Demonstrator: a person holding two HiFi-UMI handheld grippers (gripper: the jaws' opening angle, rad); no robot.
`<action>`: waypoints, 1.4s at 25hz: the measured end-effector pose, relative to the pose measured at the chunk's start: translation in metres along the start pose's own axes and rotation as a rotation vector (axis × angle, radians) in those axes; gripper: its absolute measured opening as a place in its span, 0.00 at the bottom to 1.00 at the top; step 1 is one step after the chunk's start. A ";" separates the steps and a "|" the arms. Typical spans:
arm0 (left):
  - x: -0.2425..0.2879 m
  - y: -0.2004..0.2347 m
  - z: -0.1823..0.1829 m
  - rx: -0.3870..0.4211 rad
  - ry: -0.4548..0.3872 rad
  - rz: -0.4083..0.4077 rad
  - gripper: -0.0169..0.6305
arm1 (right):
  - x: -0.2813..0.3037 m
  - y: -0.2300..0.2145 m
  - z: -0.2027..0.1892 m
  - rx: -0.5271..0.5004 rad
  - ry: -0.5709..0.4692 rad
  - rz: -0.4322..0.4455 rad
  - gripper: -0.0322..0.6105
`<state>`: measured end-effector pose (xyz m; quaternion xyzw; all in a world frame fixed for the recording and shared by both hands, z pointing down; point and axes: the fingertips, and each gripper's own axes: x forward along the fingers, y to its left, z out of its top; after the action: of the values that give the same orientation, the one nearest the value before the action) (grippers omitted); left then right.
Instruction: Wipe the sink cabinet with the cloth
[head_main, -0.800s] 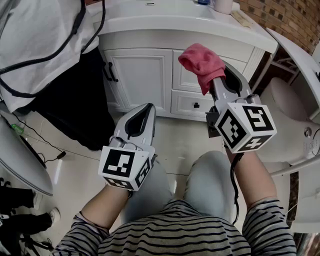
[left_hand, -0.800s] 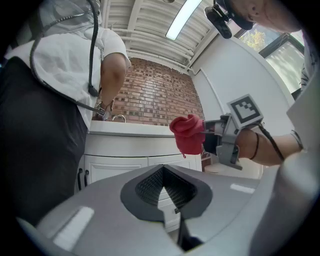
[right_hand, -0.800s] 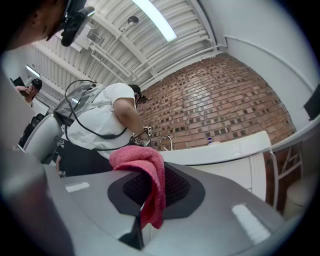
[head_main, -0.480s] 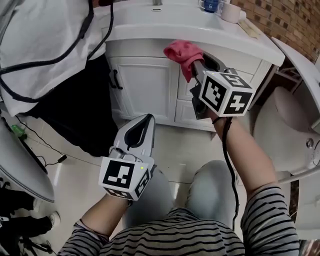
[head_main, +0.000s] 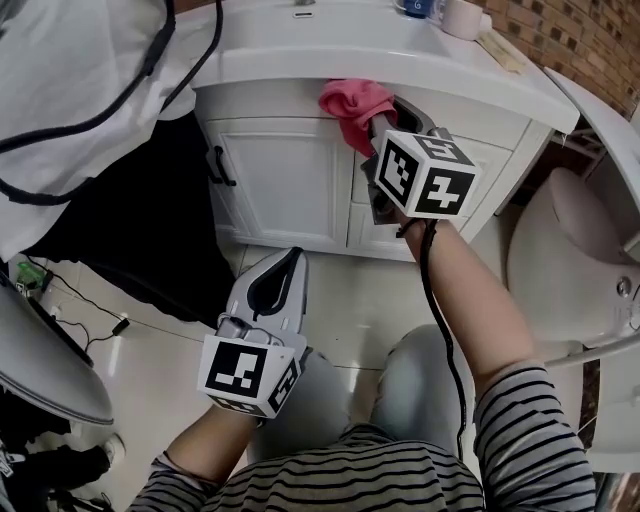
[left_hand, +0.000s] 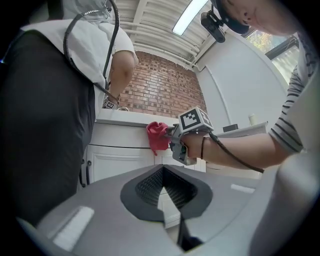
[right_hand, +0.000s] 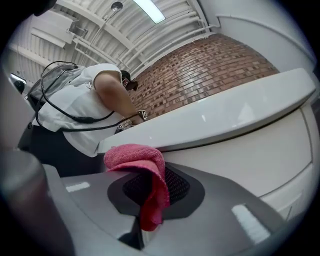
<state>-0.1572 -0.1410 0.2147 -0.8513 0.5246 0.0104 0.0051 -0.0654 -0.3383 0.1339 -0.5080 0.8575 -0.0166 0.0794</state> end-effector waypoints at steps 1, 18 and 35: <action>0.001 0.000 0.000 0.000 0.001 -0.006 0.03 | -0.003 -0.007 0.001 0.002 -0.007 -0.020 0.10; 0.033 -0.051 -0.015 0.035 0.034 -0.080 0.03 | -0.146 -0.235 0.028 0.032 -0.091 -0.469 0.12; 0.005 -0.036 -0.014 0.012 0.023 -0.042 0.03 | -0.067 -0.034 -0.049 0.053 -0.021 -0.065 0.11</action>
<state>-0.1231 -0.1294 0.2283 -0.8621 0.5067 -0.0026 0.0047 -0.0118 -0.2988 0.1943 -0.5333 0.8391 -0.0366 0.1013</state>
